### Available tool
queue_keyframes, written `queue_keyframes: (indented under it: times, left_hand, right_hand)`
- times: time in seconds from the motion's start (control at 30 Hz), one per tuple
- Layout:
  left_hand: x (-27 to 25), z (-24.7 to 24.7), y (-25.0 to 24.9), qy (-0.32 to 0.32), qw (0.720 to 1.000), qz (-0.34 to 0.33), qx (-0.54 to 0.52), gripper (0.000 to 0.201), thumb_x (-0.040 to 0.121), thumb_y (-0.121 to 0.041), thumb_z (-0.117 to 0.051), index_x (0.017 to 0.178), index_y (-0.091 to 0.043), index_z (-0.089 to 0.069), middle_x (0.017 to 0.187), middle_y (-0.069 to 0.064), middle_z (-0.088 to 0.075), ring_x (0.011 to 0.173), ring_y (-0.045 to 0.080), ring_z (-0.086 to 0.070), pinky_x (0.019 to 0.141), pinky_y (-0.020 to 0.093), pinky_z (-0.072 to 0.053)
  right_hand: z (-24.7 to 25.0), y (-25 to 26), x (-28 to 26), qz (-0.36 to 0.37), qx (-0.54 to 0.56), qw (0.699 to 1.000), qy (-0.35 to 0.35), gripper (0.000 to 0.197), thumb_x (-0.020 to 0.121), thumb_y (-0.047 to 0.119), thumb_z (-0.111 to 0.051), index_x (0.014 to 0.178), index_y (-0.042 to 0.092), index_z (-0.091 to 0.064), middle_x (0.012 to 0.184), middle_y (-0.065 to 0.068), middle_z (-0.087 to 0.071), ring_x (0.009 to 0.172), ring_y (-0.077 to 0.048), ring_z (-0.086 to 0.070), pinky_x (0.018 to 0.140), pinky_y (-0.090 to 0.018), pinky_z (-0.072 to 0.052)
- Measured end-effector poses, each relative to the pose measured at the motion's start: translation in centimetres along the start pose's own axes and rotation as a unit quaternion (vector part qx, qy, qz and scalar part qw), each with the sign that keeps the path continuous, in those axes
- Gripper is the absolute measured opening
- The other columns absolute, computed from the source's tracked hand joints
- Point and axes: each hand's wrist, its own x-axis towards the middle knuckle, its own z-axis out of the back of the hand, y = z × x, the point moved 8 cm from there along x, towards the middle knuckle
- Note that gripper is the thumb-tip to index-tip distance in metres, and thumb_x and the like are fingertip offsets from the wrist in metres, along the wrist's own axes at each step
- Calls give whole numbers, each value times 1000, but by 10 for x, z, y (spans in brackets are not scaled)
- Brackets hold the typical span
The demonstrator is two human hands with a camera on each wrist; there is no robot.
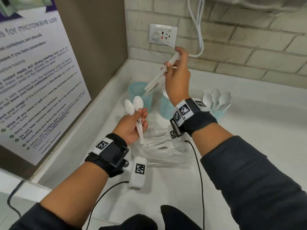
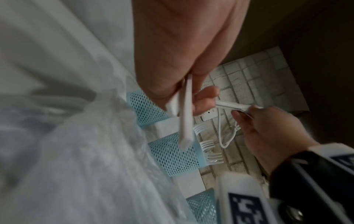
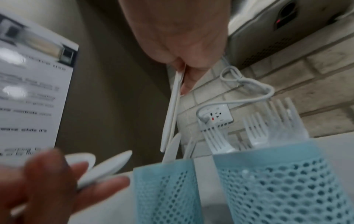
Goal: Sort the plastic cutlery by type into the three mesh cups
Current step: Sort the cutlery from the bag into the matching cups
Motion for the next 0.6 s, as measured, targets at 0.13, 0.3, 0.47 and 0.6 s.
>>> queue_keyframes:
  times: [0.13, 0.3, 0.47, 0.6]
  left_hand:
    - [-1, 0, 2, 16, 999, 23, 31, 22, 98, -28, -45, 103, -12, -60, 56, -8, -47, 38, 1, -36, 35, 10, -30]
    - [-3, 2, 6, 36, 997, 57, 26, 24, 99, -25, -40, 106, -11, -58, 56, -7, -44, 39, 2, -33, 35, 11, -25]
    - [-7, -11, 9, 97, 991, 88, 3, 31, 89, -12, -32, 111, -9, -54, 64, -3, -51, 44, 5, -39, 38, 14, -29]
    - [-12, -24, 12, 145, 984, 102, 16, 29, 94, -13, -32, 113, -7, -53, 72, -2, -62, 49, 5, -46, 41, 15, -36]
  right_hand:
    - [-33, -11, -3, 14, -81, 994, 74, 37, 96, 5, -39, 132, 12, -40, 67, 6, -48, 59, -11, -51, 57, -20, -42]
    - [-66, -29, -19, 84, -294, 929, 210, 40, 90, -1, -42, 124, 14, -57, 98, -18, -61, 103, -31, -52, 84, -39, -45]
    - [-64, -17, -17, 134, -354, 899, 222, 39, 94, 7, -41, 128, 20, -57, 104, -12, -67, 114, -31, -46, 87, -40, -41]
    - [-45, -12, -15, 69, -287, 926, 234, 33, 96, 14, -41, 124, 15, -59, 116, -14, -59, 108, -29, -54, 89, -32, -41]
